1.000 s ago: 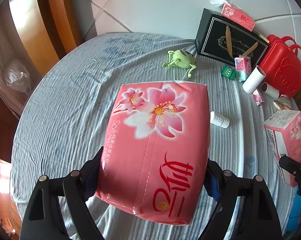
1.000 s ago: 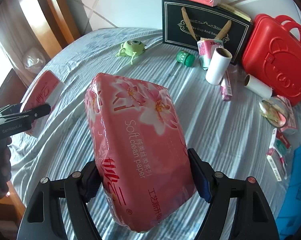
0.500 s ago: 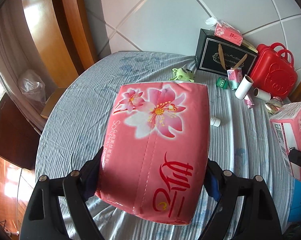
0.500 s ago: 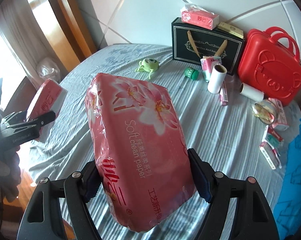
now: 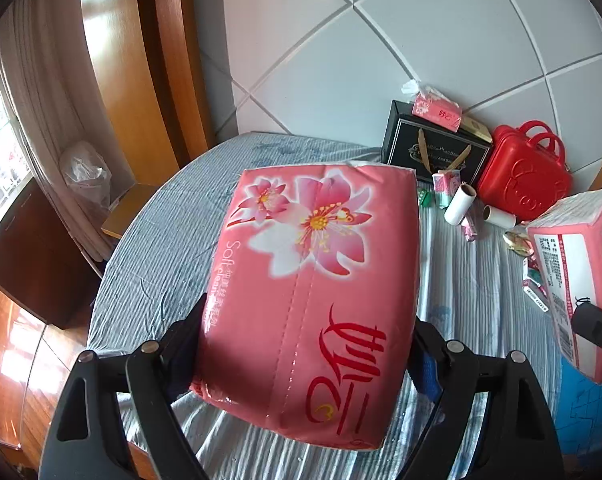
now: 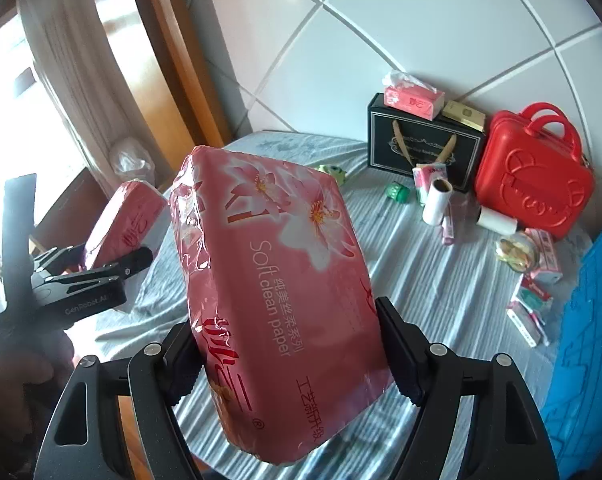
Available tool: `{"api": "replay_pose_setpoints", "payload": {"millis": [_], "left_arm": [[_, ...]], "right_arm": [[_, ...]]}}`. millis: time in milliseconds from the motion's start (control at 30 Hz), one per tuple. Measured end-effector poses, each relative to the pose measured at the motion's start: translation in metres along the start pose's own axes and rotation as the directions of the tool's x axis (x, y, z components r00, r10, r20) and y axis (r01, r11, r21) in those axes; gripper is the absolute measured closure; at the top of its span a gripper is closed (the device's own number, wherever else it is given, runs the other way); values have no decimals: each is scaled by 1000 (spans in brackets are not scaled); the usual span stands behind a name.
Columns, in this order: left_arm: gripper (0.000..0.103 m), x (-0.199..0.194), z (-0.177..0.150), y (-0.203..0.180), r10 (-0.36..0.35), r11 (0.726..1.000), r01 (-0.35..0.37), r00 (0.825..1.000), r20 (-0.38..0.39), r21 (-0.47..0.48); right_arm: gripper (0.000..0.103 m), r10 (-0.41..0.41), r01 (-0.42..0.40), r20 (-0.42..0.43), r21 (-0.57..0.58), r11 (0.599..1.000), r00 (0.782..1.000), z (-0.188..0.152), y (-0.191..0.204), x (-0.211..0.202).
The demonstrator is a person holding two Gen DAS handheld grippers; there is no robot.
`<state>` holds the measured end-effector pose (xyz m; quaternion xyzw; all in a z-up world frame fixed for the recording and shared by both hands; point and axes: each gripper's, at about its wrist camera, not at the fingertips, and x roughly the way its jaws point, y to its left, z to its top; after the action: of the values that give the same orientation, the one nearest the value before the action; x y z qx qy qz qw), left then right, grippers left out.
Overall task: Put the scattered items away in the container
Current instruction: 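Carry both pink tissue packs over the blue crate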
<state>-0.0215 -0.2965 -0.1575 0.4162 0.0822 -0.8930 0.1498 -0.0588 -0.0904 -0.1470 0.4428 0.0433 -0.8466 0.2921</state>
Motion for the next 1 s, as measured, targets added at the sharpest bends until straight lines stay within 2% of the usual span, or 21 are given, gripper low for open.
{"api": "replay_pose_setpoints", "payload": {"millis": [300,767,1000], "left_arm": [[19,-60,5,-11,44,999,-45,995,92,13],[19,-116,22,-38,17,1000,-21,986,163,24],[19,-142,30,-61,-4,998,-10,979,205,69]], "right_arm": [[25,-7,13,84,-67,998,996,2,16,-49],[25,28,-17,161,-72,997,986,3,2,-110],[25,52,-39,203,-65,997,978,0,-8,-141]]}}
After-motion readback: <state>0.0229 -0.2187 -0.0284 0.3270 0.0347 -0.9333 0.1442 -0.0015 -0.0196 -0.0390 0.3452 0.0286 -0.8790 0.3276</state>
